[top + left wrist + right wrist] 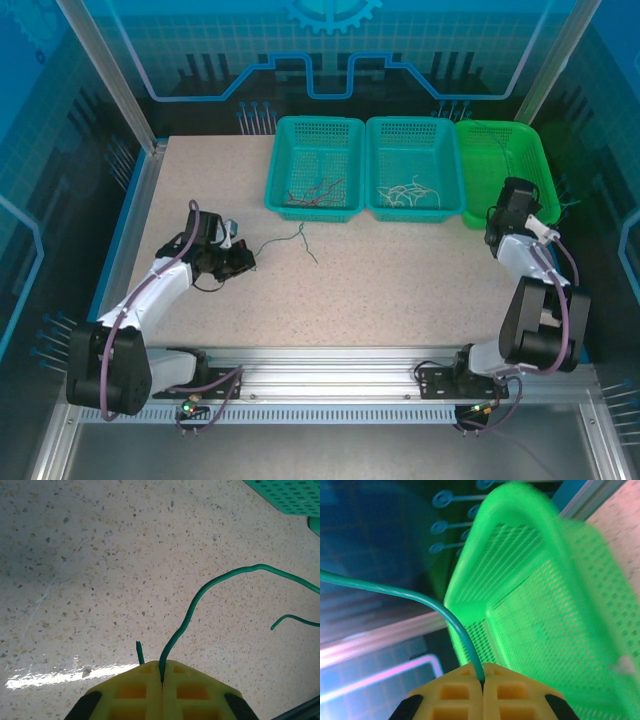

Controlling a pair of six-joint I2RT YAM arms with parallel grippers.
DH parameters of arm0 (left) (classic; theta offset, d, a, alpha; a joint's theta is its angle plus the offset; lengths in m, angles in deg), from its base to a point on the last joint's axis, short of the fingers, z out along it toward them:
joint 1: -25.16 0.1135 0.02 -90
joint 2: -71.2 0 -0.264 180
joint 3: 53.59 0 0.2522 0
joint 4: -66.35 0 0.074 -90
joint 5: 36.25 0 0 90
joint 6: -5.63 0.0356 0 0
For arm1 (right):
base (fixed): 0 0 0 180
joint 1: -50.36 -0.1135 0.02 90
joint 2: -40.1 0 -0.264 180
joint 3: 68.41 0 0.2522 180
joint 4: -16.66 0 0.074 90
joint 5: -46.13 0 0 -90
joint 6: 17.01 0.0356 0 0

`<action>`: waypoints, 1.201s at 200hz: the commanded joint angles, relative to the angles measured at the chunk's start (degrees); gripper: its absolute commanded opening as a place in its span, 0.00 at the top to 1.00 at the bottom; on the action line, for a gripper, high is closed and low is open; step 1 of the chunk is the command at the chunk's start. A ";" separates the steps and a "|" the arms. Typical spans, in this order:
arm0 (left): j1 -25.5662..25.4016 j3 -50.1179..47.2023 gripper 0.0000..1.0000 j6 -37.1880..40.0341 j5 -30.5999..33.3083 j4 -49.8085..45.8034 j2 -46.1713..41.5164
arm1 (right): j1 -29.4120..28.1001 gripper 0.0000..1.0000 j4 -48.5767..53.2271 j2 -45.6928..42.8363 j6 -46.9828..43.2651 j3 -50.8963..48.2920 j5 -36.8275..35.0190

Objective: Untangle the cables

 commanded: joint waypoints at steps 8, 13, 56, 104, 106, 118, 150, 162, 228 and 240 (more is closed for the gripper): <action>0.34 2.78 1.00 2.64 -1.98 -2.68 -0.96 | -0.01 1.00 4.89 4.89 4.39 4.33 -7.16; 0.34 2.98 1.00 2.80 -1.94 -2.72 -0.92 | -0.05 1.00 4.18 5.86 3.19 5.00 -6.56; 0.34 3.17 1.00 3.15 -2.11 -3.33 -1.53 | 0.33 0.37 -3.53 10.12 -5.58 6.92 0.86; 0.20 -0.35 1.00 -0.84 -2.19 -1.54 -7.37 | 3.84 0.00 1.64 1.52 -17.82 5.22 11.86; 0.17 -0.49 1.00 -1.09 -2.26 -1.46 -7.61 | 4.10 0.00 1.37 1.16 -19.11 5.10 12.88; -0.37 -0.56 1.00 -2.17 -2.31 -0.91 -9.23 | 5.49 0.00 0.82 -1.49 -26.79 4.79 19.14; -5.70 2.58 1.00 -1.73 0.11 0.28 -11.55 | 6.94 0.00 6.95 -7.25 -50.35 8.52 40.80; -9.15 5.12 1.00 -0.06 1.76 0.19 -10.84 | 6.10 0.00 12.92 -7.90 -58.30 11.43 49.68; -25.95 24.14 1.00 20.57 6.48 -4.43 4.13 | -12.48 0.04 47.70 -5.11 -91.02 24.96 76.32; -27.39 26.81 1.00 25.20 5.78 -4.96 6.58 | -15.40 0.04 49.62 -5.49 -92.90 24.99 79.45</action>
